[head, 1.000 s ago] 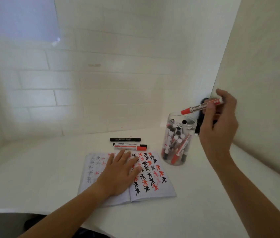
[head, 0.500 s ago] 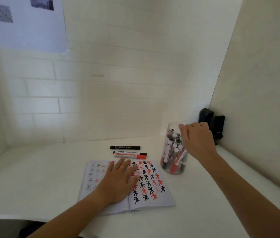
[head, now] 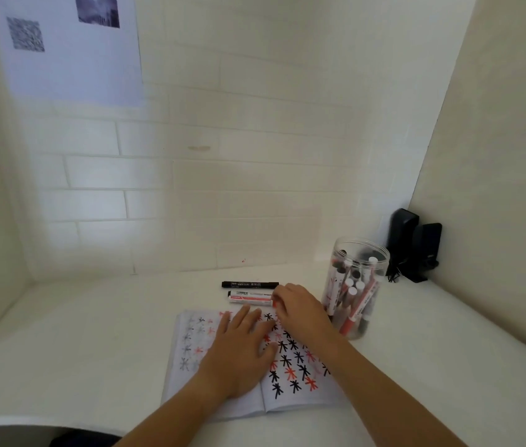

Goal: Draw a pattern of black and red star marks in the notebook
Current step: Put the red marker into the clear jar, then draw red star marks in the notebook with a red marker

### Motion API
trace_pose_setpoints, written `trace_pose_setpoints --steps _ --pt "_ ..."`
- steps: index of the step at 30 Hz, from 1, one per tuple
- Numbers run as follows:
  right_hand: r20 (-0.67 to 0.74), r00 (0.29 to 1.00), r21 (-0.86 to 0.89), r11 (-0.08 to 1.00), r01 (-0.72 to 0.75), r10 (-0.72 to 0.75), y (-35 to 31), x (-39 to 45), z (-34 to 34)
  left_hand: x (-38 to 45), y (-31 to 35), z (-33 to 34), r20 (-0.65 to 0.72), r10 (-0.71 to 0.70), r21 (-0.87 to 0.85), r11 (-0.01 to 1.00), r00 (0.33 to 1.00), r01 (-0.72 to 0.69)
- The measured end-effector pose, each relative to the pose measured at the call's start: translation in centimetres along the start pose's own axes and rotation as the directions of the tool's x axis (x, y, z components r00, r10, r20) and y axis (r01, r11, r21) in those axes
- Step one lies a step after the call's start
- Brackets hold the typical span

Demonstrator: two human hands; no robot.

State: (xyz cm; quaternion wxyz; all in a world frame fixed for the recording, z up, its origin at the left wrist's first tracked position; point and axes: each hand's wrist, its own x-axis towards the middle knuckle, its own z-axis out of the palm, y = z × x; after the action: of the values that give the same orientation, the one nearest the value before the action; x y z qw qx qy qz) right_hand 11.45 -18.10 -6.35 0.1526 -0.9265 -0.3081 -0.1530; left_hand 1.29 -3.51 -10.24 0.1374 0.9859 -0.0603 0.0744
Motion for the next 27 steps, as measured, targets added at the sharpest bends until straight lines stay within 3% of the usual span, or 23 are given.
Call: trace_pose_setpoints --steps 5,9,12,15,19,23,27 --pt "-0.027 0.995 0.08 0.992 -0.093 0.095 0.6 1.0 1.8 0.1 0.0 -0.1 -0.016 0.012 -0.014 1.0 1.0 -0.012" --pt "0.044 0.998 -0.036 0.998 -0.047 0.048 0.8 1.3 1.4 0.1 -0.2 0.0 -0.036 0.026 -0.008 1.0 0.999 -0.026" --pt "-0.022 0.998 -0.053 0.997 -0.061 0.06 0.5 0.3 0.4 0.1 -0.2 0.1 -0.023 0.022 -0.01 1.0 0.999 -0.023" --pt "-0.116 0.979 0.109 0.982 -0.155 0.168 -0.5 -2.1 -0.5 0.1 -0.1 0.1 -0.036 0.025 -0.019 1.0 0.999 -0.025" --pt "-0.143 0.948 0.469 0.863 -0.187 0.283 -1.5 -5.9 -1.3 0.0 -0.2 0.1 -0.056 0.04 -0.022 0.999 0.998 -0.041" --pt "0.033 0.957 0.725 0.652 -0.222 0.289 -1.7 -7.9 -1.5 0.0 -0.1 -0.3 -0.134 0.148 -0.138 0.976 0.98 -0.167" --pt "0.129 0.967 0.781 0.578 -0.237 0.221 -0.9 -8.1 -1.6 0.1 -0.5 -0.2 -0.288 0.246 -0.2 0.93 0.925 -0.31"
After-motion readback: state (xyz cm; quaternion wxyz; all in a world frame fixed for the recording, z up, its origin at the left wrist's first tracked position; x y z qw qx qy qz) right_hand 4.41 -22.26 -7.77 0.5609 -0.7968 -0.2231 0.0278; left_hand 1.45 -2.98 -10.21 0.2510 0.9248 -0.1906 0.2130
